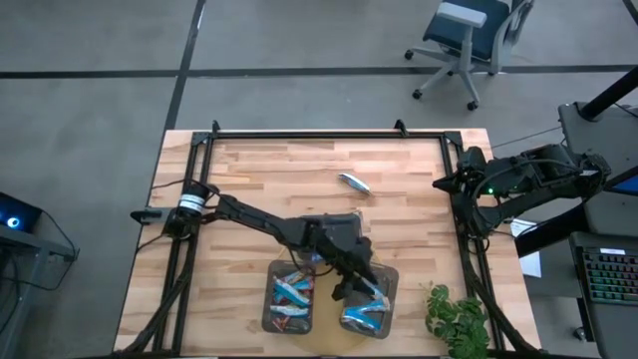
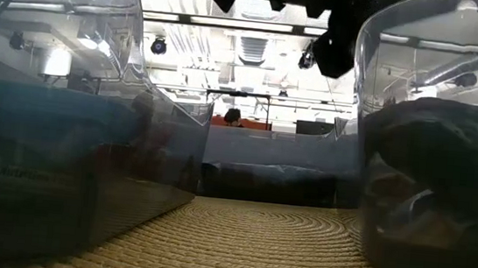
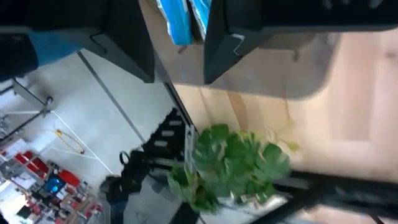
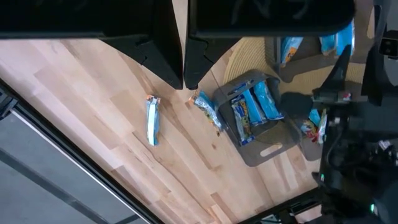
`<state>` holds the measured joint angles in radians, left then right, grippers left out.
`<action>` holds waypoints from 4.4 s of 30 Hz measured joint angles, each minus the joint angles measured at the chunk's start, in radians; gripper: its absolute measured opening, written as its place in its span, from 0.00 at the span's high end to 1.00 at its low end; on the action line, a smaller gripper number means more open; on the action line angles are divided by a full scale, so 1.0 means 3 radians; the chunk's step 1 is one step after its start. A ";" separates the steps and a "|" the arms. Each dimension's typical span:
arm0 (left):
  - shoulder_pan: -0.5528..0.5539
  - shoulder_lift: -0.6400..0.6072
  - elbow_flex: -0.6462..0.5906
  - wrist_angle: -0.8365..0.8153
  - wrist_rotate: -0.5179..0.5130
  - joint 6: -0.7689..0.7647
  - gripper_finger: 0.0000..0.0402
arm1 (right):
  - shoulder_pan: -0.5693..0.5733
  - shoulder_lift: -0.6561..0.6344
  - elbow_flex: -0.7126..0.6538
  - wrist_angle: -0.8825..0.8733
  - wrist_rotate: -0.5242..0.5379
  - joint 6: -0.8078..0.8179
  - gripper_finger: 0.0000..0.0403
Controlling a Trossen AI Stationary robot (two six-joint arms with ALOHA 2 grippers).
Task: Pick and place Granola Bars by type
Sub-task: Put the top yellow granola bar into the bottom right black bin
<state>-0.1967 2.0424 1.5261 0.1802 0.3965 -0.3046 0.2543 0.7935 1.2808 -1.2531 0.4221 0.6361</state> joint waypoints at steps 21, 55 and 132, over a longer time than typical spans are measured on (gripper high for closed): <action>0.0472 -0.1102 -0.0025 -0.1018 -0.0247 0.0724 1.00 | 0.0003 -0.0001 0.0000 -0.0026 0.0000 -0.0004 0.98; 0.1483 -0.2975 -0.1130 -0.1581 -0.1007 0.0716 1.00 | 0.0000 0.0315 -0.0001 0.0104 0.0583 -0.0025 0.98; 0.1487 -0.3819 -0.1940 -0.1430 -0.1533 0.0492 1.00 | -0.2244 0.2167 0.0313 0.1282 -0.1492 -0.1628 0.41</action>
<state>0.2495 0.8967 0.9440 -0.2487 -0.0633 -0.1570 -0.4188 1.4437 1.3746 -0.8686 -0.0254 0.1478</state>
